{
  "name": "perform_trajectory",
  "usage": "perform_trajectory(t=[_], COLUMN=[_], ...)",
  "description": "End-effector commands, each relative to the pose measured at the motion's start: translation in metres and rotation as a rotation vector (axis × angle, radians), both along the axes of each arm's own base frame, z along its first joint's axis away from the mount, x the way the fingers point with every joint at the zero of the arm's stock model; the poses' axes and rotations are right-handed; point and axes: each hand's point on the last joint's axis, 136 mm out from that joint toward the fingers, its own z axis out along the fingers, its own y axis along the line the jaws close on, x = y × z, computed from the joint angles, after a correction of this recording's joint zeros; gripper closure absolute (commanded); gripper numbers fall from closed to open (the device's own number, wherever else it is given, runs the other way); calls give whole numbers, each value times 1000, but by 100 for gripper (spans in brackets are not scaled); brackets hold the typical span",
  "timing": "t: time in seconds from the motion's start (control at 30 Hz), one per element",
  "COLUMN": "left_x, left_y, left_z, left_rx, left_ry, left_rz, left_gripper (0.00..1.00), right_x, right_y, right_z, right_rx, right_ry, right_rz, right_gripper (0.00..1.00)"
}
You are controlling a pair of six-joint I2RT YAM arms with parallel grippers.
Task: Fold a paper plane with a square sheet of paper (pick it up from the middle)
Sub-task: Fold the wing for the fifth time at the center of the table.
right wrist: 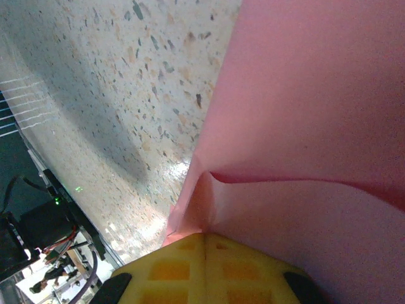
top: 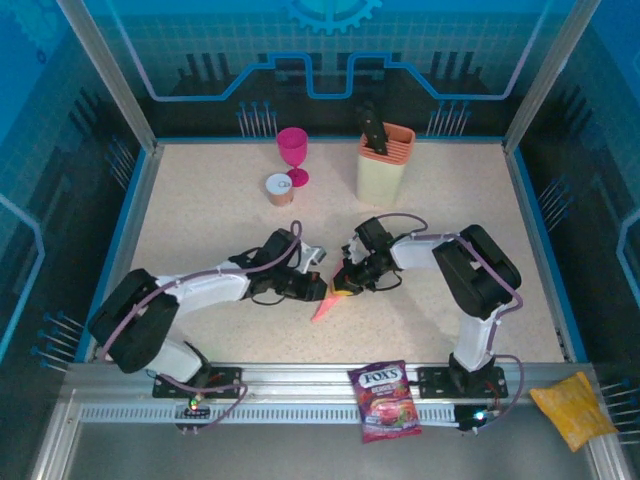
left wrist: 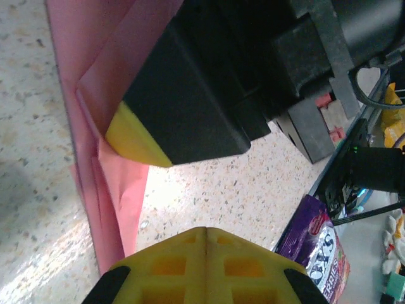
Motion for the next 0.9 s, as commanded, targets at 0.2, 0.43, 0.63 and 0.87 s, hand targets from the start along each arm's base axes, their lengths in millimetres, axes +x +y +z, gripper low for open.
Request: perform_trajectory(t=[0.2, 0.43, 0.63, 0.87], left_x=[-3, -3, -2, -2], left_y=[-11, -13, -16, -17], left_z=[-13, -28, -33, -41], left_rx=[4, 23, 35, 59], left_ry=[45, 66, 64, 72], left_rz=[-91, -104, -110, -114], left_gripper=[100, 100, 100, 100], right_x=[-35, -36, -37, -38], right_y=[-45, -45, -46, -47], right_z=[-62, -63, -65, -66], right_rx=[-256, -261, -268, -273], right_ry=[166, 175, 184, 193], right_rz=[-43, -43, -44, -43], right_gripper=[100, 100, 100, 100])
